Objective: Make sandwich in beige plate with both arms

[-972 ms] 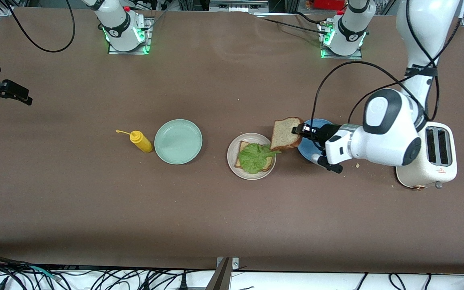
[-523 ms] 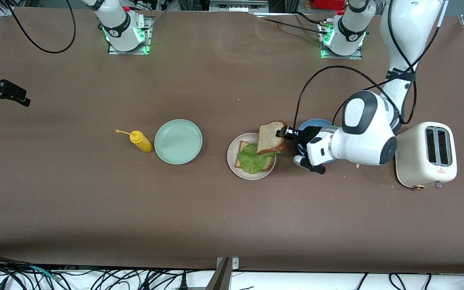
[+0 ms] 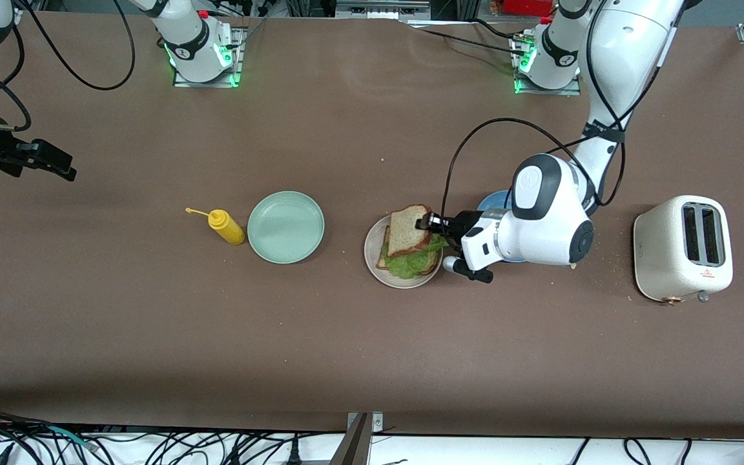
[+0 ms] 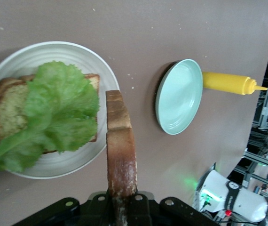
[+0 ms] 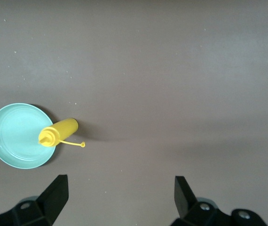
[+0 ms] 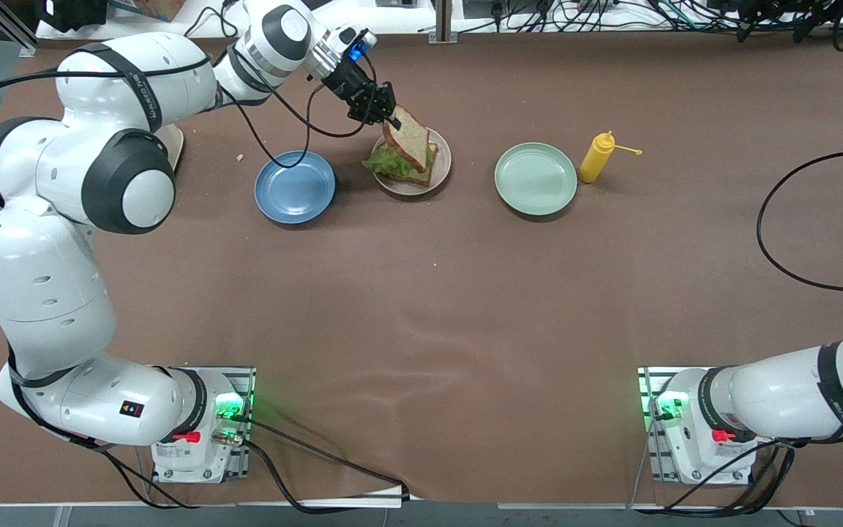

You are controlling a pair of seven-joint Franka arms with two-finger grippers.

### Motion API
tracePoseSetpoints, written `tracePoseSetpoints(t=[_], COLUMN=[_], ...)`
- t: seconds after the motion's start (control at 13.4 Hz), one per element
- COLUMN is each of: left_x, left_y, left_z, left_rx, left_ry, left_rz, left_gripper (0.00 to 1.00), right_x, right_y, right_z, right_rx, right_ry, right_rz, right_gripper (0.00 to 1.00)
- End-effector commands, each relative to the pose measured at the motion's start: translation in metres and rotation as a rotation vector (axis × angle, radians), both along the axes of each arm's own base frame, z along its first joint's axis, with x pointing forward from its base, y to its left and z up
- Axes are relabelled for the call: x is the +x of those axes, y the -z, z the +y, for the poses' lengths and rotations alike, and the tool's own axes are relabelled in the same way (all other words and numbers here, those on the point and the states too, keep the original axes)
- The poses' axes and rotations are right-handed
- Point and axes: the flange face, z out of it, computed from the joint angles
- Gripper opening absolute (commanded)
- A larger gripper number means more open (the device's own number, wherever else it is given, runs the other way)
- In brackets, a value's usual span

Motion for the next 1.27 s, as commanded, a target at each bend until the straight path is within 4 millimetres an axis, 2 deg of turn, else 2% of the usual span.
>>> tracePoseSetpoints(t=[0.0,0.22,0.37,0.52,0.6,0.67,0.75,0.82,0.9,0.97,1.05,1.12,1.2], left_x=[0.007,0.006,0.004,0.004,0.007,0.008,0.010,0.010,0.009,0.008,0.008,0.009,0.009], left_y=[0.007,0.024,0.030,0.042,0.041,0.042,0.044,0.047,0.058,0.064,0.067,0.067,0.067], left_z=[-0.003,-0.002,-0.005,-0.003,-0.003,-0.003,-0.003,-0.002,-0.001,-0.001,-0.002,-0.001,-0.003], left_rx=[-0.030,-0.024,-0.021,-0.016,-0.015,-0.012,-0.009,-0.006,-0.001,0.001,0.004,0.007,0.007], left_ry=[-0.030,-0.033,-0.029,-0.035,-0.047,-0.052,-0.062,-0.067,-0.065,-0.064,-0.068,-0.075,-0.076], left_rz=[0.020,0.040,0.048,0.049,0.032,0.025,0.018,0.017,0.027,0.034,0.030,0.026,0.023], left_gripper=[0.00,0.00,0.00,0.00,0.00,0.00,0.00,0.04,0.32,0.59,0.78,0.95,0.99], right_x=[0.008,0.011,0.011,0.011,0.014,0.018,0.033,0.036,0.032,0.024,0.023,0.022,0.019], right_y=[-0.006,0.000,0.000,0.001,0.006,0.000,-0.001,-0.016,-0.016,-0.019,-0.023,-0.023,-0.022], right_z=[0.002,0.002,-0.006,0.000,-0.001,-0.005,-0.007,-0.014,-0.005,-0.007,-0.001,-0.011,-0.005], right_rx=[0.036,0.039,0.038,0.020,0.006,0.006,-0.001,-0.009,0.010,0.020,0.022,0.026,0.038], right_ry=[0.021,0.020,0.026,0.020,0.014,0.023,0.025,0.037,0.024,0.035,0.021,0.036,0.028], right_rz=[-0.015,-0.004,-0.005,-0.002,0.004,-0.010,-0.020,-0.021,0.022,0.048,0.046,0.051,0.061], right_gripper=[1.00,1.00,1.00,1.00,1.00,1.00,1.00,1.00,1.00,1.00,1.00,1.00,1.00])
